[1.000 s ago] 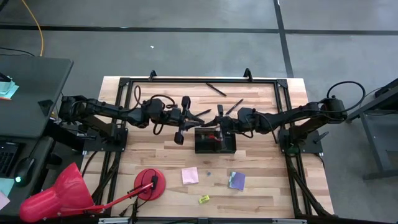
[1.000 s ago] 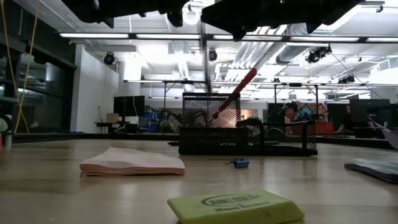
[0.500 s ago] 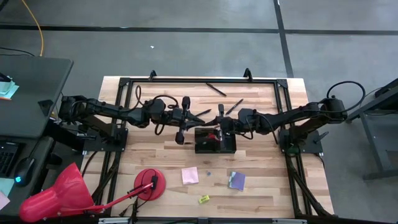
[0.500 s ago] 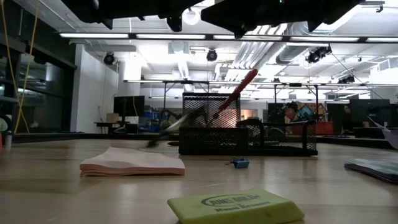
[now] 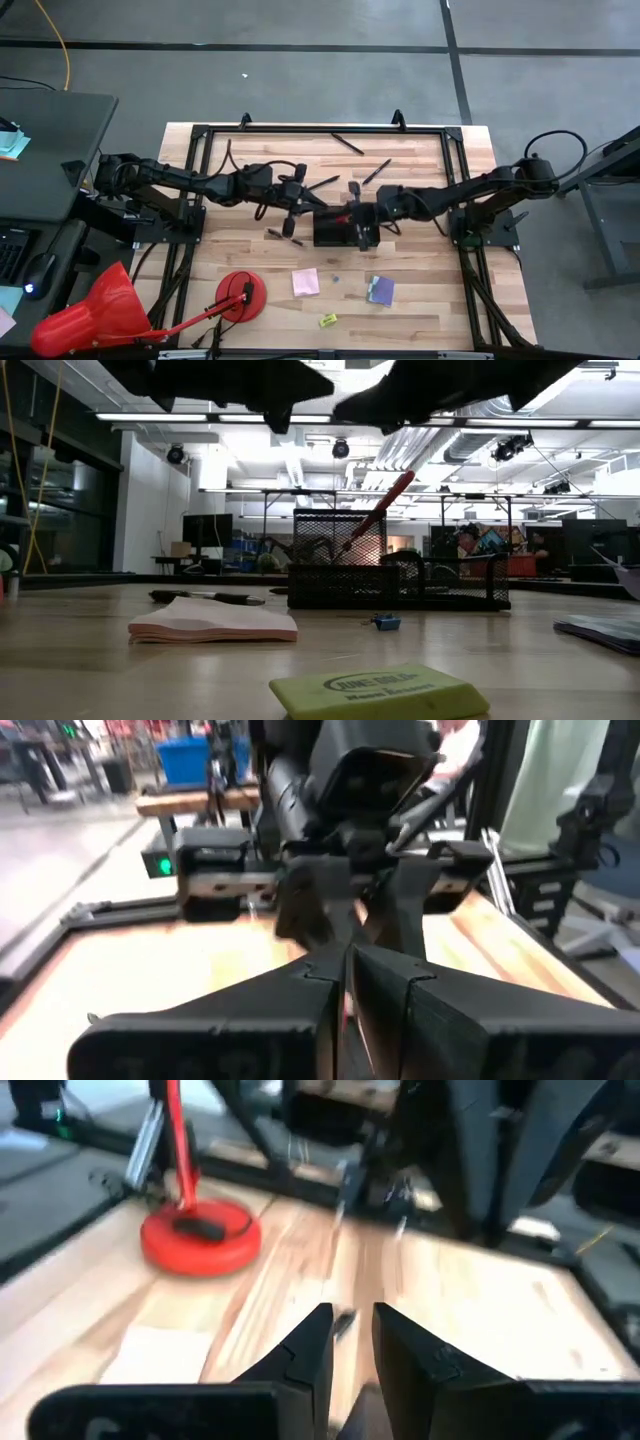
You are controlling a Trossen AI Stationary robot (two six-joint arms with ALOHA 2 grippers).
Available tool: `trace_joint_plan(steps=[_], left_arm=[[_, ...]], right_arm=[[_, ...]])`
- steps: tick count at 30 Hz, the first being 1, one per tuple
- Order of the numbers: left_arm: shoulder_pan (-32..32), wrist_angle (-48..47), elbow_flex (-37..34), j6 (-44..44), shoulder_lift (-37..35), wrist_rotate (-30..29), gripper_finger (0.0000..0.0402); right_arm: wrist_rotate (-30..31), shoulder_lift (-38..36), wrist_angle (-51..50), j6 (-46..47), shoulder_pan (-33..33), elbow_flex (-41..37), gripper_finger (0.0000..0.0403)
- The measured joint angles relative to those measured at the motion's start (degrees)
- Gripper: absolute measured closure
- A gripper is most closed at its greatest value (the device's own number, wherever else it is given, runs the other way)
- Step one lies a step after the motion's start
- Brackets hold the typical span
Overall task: Pick and place office supplies into organizer
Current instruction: Put the black pen into the black desk organizer
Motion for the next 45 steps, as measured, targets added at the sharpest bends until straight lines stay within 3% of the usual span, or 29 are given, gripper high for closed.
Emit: trace_joint_plan(steps=[5,8,10,15,19,27,30,35,40,45], left_arm=[[-2.06,-5.16,-0.28,-0.77,0.00,1.46,0.0385],[-5.63,-11.85,-0.30,-2.56,0.00,2.56,0.0385],[-9.55,-13.26,-1.46,-2.66,0.00,-0.85,0.0385],[-19.60,3.04,-10.22,-9.11,0.00,-15.23,0.0385],[-21.72,12.75,-17.33,-10.12,-0.03,-18.53,0.0385],[-21.58,30.68,-27.70,-9.52,-4.50,-29.04,0.0385],[-21.56,36.59,-30.97,-7.78,-6.87,-32.09,0.0385],[-21.59,40.12,-34.35,-5.21,-11.02,-32.77,0.0385],[-21.57,39.30,-36.43,-5.27,-16.72,-33.69,0.0385],[-21.59,37.79,-37.42,-4.32,-21.35,-35.08,0.0385]], right_arm=[[6.48,0.41,-3.01,0.68,3.61,0.00,0.0338],[5.75,1.83,-3.15,1.60,4.94,0.00,0.0336],[4.58,2.84,-4.21,1.44,5.61,0.00,0.0334],[9.65,4.06,-5.89,3.06,6.44,-0.02,0.0334],[10.43,4.20,-4.36,3.61,6.28,-0.02,0.0334],[1.37,7.25,-13.82,11.65,1.53,7.52,0.0326],[-0.68,11.72,-17.98,11.53,0.41,13.89,0.0318],[-0.73,22.30,-33.10,10.09,-0.22,28.95,0.0302],[1.32,32.58,-50.76,9.67,-0.66,45.71,0.0283],[-3.97,42.54,-56.51,9.00,-0.60,57.42,0.0281]])
